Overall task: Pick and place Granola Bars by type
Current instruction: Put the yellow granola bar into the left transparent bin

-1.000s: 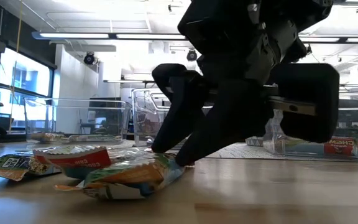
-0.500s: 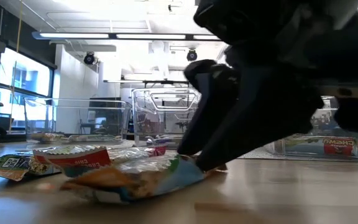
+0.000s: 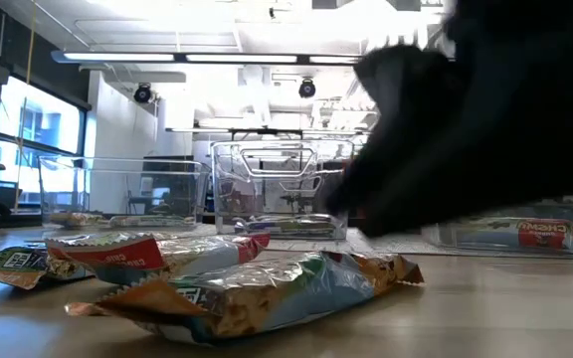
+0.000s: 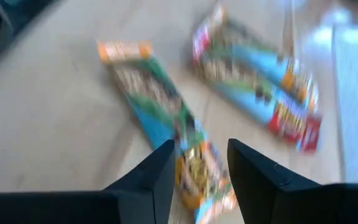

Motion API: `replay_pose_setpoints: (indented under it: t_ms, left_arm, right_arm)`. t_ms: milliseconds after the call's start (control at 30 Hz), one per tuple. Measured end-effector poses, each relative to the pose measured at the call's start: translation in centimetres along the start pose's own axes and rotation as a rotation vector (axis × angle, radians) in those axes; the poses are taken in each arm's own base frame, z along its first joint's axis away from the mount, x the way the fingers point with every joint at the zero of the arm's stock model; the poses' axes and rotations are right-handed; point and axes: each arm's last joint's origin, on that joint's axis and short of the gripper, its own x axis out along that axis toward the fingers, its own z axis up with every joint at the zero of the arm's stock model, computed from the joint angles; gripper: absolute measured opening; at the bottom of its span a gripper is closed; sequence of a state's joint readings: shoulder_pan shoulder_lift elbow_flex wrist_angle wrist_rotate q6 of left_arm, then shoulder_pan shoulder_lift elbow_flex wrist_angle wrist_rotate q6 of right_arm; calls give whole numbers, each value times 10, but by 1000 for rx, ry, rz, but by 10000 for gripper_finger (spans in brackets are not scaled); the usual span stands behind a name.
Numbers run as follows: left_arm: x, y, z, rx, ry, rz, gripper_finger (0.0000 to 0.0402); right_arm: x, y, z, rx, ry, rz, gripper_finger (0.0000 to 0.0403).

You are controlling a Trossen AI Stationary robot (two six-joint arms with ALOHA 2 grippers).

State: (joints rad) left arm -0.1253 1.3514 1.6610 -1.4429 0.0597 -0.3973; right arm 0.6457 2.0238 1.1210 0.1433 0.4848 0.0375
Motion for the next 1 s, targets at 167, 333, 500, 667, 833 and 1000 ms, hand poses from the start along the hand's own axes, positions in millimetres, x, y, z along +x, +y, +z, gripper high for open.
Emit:
replay_pose_setpoints:
  t_ms: [167, 333, 500, 667, 833, 1000]
  left_arm:
    - [0, 0, 0, 0, 0, -2, 147]
    - [0, 0, 0, -1, -2, -5, 147]
    - [0, 0, 0, -20, -1, -5, 147]
    - [0, 0, 0, -27, -1, -6, 147]
    - [0, 0, 0, -22, 3, -13, 147]
    - [0, 0, 0, -19, 6, -16, 147]
  right_arm:
    - [-3, -9, 13, -106, -71, 40, 130]
    - [13, -31, 9, -136, -66, 307, 129]
    - [25, -58, 7, -117, -79, 385, 129]
    - [29, -71, 5, -108, -77, 396, 129]
    - [29, -70, 5, -112, -79, 412, 129]
    - [26, -61, 4, -123, -63, 431, 131]
